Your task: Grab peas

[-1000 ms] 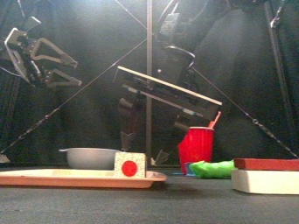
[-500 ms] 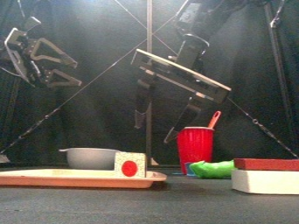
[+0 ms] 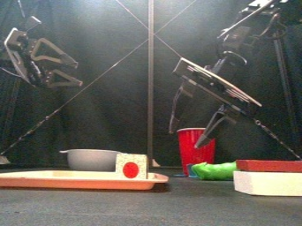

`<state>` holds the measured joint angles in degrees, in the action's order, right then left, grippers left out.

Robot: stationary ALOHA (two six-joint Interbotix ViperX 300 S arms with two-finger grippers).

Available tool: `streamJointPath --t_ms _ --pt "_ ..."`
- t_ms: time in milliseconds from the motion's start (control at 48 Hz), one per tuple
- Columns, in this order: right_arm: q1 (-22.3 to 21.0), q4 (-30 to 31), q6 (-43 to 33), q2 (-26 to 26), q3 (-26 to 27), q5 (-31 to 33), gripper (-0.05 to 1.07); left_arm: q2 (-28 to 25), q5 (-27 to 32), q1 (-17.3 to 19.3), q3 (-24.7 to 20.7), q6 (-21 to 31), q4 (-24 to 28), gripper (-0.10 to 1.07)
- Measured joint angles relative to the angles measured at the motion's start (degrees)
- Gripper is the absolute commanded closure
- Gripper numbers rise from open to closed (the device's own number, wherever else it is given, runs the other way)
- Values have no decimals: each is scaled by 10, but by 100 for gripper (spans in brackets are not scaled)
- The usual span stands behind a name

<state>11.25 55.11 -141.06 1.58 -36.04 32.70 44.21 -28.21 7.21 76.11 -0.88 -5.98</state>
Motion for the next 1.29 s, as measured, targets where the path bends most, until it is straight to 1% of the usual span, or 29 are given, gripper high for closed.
streamJointPath --t_ms 125,229,479,562,625,688,812,917,1125,1292 --pt "-4 54 1 -42 -37 -34 14 0 -1 0 -1 0 4 -6" --pt "-6 87 1 -69 -62 -51 14 0 -2 0 -1 0 7 -6" --pt "-18 147 10 -102 -102 -54 14 0 -3 0 -1 0 8 -6" --pt "-22 171 32 -108 -106 -53 14 0 -2 0 -1 0 7 -6" --pt "-25 171 54 -113 -105 -53 14 0 -3 0 0 0 7 -6" --pt "-31 158 72 -119 -105 -52 14 0 -3 0 -1 0 8 -6" --pt "-49 97 121 -134 -105 -51 14 0 -2 0 -1 0 8 -6" --pt "-60 42 179 -146 -105 -40 14 0 -3 0 0 0 7 -6" --pt "-68 -64 329 -163 -77 18 14 1 -3 2 -1 -1 7 -6" --pt "-85 -136 456 -172 -54 27 14 0 -3 2 0 -1 6 -6"
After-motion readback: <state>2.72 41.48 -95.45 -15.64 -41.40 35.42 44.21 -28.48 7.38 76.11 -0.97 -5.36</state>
